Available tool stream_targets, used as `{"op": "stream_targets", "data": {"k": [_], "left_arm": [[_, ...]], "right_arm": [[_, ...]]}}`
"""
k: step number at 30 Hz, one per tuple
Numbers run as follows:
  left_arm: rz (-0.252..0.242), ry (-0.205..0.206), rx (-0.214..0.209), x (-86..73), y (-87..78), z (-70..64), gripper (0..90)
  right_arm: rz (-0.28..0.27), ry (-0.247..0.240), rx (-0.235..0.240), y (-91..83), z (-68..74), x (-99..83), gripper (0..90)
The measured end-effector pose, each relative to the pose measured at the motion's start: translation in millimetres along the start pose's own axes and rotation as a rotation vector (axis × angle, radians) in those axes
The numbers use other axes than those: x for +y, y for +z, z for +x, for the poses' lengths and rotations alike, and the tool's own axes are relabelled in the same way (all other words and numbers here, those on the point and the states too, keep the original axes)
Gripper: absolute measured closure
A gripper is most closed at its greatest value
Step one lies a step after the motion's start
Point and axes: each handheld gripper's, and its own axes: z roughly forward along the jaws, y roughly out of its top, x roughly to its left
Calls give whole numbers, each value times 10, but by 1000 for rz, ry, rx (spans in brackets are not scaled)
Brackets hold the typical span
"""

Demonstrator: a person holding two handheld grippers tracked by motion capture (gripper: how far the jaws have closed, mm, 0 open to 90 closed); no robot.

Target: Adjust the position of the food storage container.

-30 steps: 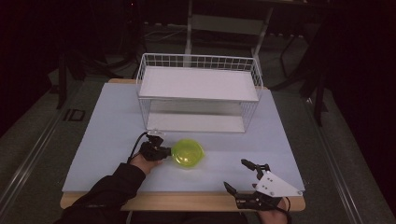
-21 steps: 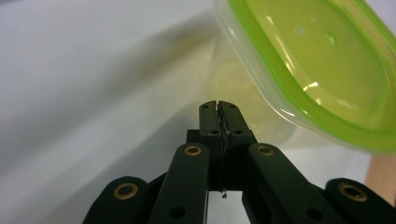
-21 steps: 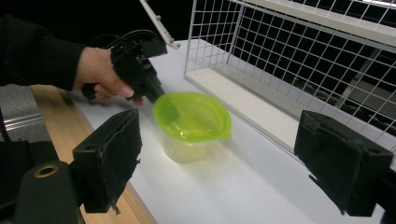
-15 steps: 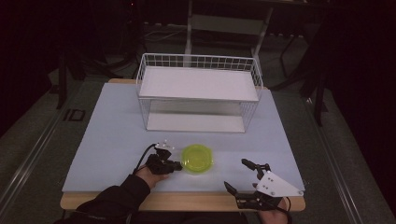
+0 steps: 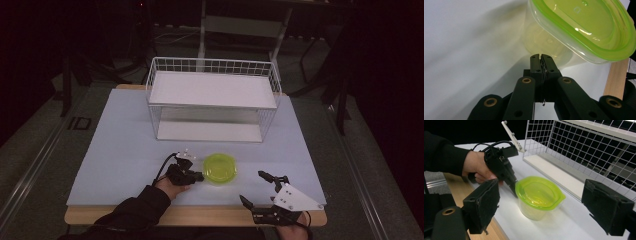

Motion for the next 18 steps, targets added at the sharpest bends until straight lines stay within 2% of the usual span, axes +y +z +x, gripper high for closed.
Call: {"op": "stream_targets", "data": {"k": [3,6,7,9,10,13,15,16,18], "left_arm": [[-4,16,16,8,-68,18,809],[-17,4,32,23,-192,21,683],[-22,11,40,30,-242,18,631],[-36,53,73,44,-356,0,544],[-49,65,74,46,-402,-7,498],[-82,75,41,46,-574,-27,382],[-100,85,17,31,-692,-51,311],[-106,89,11,23,-742,-66,281],[-126,92,-5,4,-822,-95,266]], "right_arm": [[6,5,-1,9,-9,-10,146],[9,15,2,19,-17,-22,141],[11,17,-3,22,-20,-22,141],[14,18,-6,27,-24,-22,136],[15,19,-8,31,-28,-24,136],[28,31,-4,39,-36,-25,123],[34,50,-32,57,-37,-21,123],[34,63,-30,65,-41,-18,123],[19,85,-27,56,-40,-18,144]]}}
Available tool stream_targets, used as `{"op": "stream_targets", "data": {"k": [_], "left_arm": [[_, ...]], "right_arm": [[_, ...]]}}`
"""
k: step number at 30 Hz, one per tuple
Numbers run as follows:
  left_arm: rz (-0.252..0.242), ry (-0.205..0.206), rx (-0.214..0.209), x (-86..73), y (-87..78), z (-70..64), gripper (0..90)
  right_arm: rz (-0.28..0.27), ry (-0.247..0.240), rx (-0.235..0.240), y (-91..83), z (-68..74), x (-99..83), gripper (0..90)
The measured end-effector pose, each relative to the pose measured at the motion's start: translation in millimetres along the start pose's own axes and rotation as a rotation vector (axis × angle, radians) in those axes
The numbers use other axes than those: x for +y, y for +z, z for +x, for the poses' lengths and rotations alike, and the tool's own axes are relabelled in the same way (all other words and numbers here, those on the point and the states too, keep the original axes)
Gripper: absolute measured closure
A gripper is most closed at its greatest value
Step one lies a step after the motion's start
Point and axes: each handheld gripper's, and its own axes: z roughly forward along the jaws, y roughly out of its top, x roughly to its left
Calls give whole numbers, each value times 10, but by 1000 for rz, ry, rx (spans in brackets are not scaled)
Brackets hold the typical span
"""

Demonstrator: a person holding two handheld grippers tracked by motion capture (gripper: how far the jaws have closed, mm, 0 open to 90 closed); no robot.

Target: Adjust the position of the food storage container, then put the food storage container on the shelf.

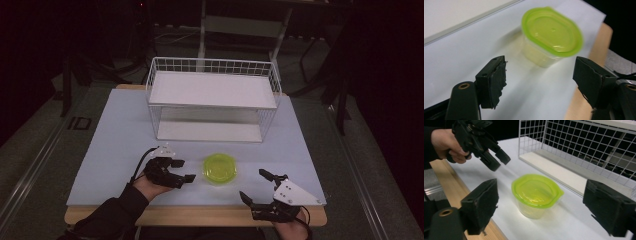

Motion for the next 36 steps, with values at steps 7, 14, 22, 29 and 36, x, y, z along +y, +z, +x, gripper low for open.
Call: {"op": "stream_targets", "data": {"k": [7,14,22,29,36], "left_arm": [[-62,-24,-90,22,-237,-165,220],[-109,-34,-125,175,-296,-253,220],[-102,-148,-136,350,-48,-159,221],[-78,-281,-154,338,170,-57,225],[-36,-431,-161,202,338,94,281]], "right_arm": [[-5,35,62,15,32,27,144],[76,94,82,113,-113,115,242],[213,260,72,294,-479,240,434],[373,547,176,613,-788,123,489],[464,746,285,902,-1045,-60,517]]}}
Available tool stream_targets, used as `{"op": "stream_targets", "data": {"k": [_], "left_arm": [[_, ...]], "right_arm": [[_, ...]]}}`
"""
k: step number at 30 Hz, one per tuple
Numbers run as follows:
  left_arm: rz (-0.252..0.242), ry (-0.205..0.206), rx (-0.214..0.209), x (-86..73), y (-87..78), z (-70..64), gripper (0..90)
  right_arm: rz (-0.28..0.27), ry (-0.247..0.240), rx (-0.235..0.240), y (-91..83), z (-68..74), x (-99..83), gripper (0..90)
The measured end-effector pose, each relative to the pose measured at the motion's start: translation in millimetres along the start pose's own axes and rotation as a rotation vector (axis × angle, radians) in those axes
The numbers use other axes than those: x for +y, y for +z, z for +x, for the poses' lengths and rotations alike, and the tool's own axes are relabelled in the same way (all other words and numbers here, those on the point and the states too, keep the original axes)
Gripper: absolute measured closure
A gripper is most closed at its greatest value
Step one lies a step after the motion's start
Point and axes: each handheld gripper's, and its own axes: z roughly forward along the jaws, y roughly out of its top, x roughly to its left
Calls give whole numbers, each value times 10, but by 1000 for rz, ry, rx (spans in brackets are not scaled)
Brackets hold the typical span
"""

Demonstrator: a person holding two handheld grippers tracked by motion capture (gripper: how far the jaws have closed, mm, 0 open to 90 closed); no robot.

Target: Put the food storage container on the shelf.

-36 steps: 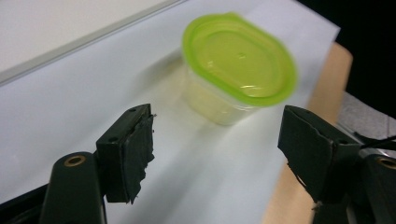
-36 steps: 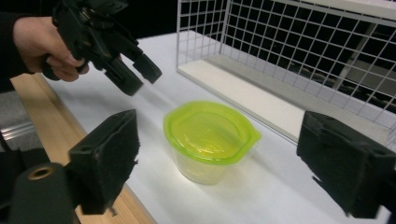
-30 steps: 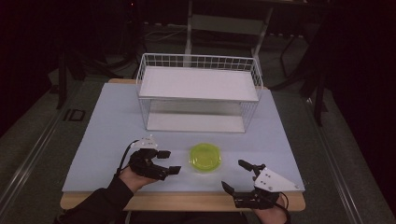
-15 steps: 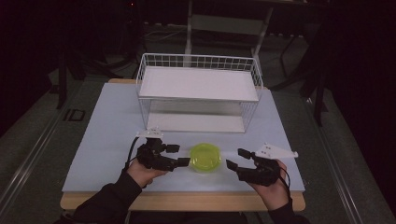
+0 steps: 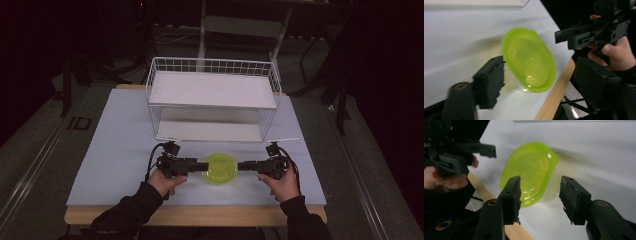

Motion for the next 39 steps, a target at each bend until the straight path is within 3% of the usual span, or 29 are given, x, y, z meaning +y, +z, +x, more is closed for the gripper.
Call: {"op": "stream_targets", "data": {"k": [7,12,16,21,26,33,37,39], "left_arm": [[24,-92,23,-108,150,157,404],[58,-147,-31,-161,223,228,562],[52,-156,-39,-171,225,233,669],[76,-161,-9,-166,210,191,733],[62,-167,27,-169,177,90,814],[19,-162,7,-77,70,-32,820],[-3,-138,-7,13,-9,-105,824],[-18,-112,-4,114,-91,-199,824]], "right_arm": [[32,39,-12,156,-87,60,523],[64,79,2,253,-112,70,598],[84,91,10,295,-97,45,731],[101,89,32,329,-32,15,764],[73,52,-16,281,52,-7,811],[26,-16,-46,151,224,40,814],[-7,-27,-36,65,296,91,814],[-29,-54,-40,-26,404,162,814]]}}
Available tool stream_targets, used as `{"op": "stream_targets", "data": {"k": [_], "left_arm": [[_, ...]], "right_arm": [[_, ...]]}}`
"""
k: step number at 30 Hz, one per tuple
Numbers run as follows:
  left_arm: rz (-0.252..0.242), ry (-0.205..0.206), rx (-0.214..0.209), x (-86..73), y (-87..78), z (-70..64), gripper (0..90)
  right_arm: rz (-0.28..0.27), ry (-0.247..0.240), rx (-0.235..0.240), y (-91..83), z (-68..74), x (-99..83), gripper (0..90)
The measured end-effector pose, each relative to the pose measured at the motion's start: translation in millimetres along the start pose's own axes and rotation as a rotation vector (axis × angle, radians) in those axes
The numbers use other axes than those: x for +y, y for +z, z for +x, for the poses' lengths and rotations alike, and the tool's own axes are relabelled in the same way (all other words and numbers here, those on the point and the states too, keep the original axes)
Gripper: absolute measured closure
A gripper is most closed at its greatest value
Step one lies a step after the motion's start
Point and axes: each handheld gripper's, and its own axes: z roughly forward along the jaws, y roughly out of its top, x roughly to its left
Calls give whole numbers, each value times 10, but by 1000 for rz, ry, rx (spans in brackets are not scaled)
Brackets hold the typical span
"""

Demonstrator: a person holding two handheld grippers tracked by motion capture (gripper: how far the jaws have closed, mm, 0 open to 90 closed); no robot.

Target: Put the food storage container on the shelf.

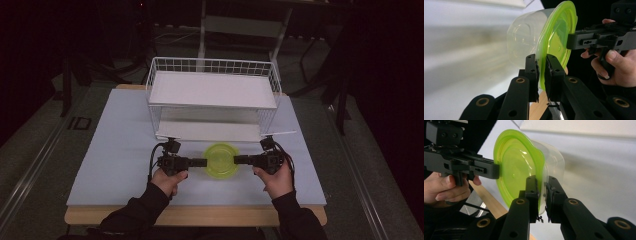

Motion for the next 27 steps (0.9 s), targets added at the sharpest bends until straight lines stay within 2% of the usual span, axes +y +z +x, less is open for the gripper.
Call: {"op": "stream_targets", "data": {"k": [8,13,17,21,27], "left_arm": [[-33,51,6,262,-251,-244,824],[-52,79,32,434,-403,-386,824],[-88,84,35,572,-513,-460,824],[-99,83,38,707,-590,-487,823],[-126,80,76,951,-680,-549,821]], "right_arm": [[-59,-57,-2,-191,258,243,815],[-93,-91,-6,-283,425,441,815],[-112,-105,-6,-328,517,604,815],[-122,-127,-21,-356,617,790,815],[-131,-136,-43,-369,715,1048,815]]}}
